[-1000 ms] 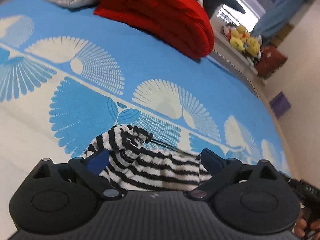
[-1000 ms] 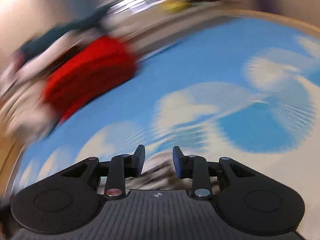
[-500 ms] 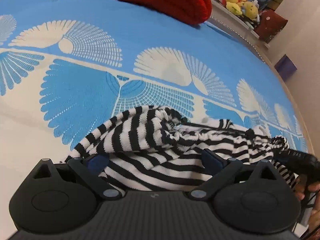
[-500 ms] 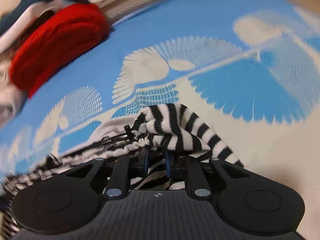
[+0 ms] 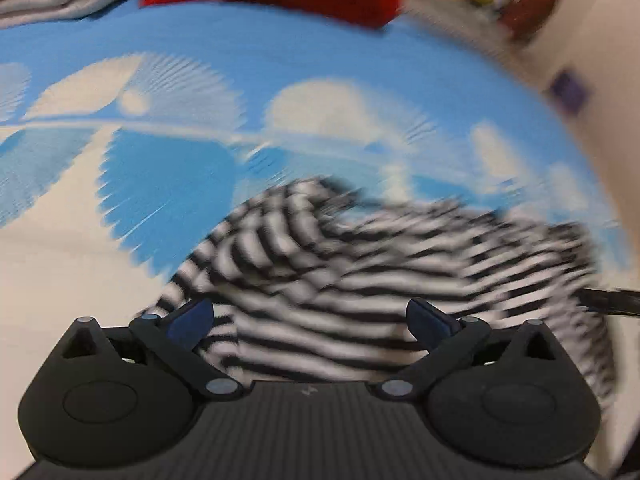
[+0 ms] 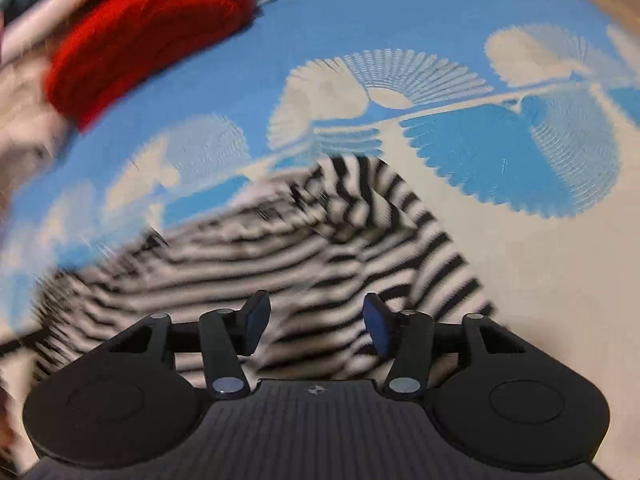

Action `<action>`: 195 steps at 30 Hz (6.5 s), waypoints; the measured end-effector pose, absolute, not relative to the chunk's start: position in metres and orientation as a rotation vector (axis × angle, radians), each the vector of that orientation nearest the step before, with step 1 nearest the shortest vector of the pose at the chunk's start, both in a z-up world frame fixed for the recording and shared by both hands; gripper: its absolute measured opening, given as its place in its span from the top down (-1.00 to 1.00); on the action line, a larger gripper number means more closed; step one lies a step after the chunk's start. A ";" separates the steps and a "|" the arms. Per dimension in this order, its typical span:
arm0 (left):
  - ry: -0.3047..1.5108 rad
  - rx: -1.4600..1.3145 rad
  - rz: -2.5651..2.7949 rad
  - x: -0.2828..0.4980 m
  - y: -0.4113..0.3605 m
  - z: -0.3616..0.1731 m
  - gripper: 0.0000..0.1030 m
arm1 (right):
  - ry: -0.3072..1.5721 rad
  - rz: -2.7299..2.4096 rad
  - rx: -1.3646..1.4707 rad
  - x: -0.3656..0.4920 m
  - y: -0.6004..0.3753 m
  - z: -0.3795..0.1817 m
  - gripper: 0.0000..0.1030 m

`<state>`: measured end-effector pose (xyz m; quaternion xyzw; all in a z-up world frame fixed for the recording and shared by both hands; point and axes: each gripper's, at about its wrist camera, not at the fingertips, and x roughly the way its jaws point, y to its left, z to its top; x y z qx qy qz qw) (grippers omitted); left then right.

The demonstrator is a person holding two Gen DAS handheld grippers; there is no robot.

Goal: Fold small clothes

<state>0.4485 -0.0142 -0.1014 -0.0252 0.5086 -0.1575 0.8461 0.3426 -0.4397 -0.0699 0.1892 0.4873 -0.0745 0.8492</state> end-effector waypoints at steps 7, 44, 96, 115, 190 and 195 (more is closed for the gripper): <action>0.945 0.196 -0.241 0.392 -0.055 -0.067 -0.99 | 0.958 -0.151 0.240 0.320 -0.412 -0.052 -0.14; 0.956 0.085 -0.136 0.189 -0.030 -0.082 -0.99 | 0.773 -0.163 0.042 0.102 -0.340 -0.059 -0.65; 0.967 -0.108 0.221 0.280 0.106 -0.056 -0.99 | 0.536 -0.478 1.168 0.166 -0.495 -0.105 0.70; 0.975 -0.238 0.257 0.277 0.142 -0.055 -0.99 | 0.462 0.196 -0.456 0.223 -0.106 -0.024 0.70; 1.130 -0.445 -0.107 0.405 0.087 -0.079 0.41 | 1.092 0.126 0.377 0.455 -0.317 -0.089 0.77; 1.099 -0.228 -0.237 0.554 0.010 -0.079 0.41 | 1.009 0.030 0.626 0.365 -0.396 -0.100 0.78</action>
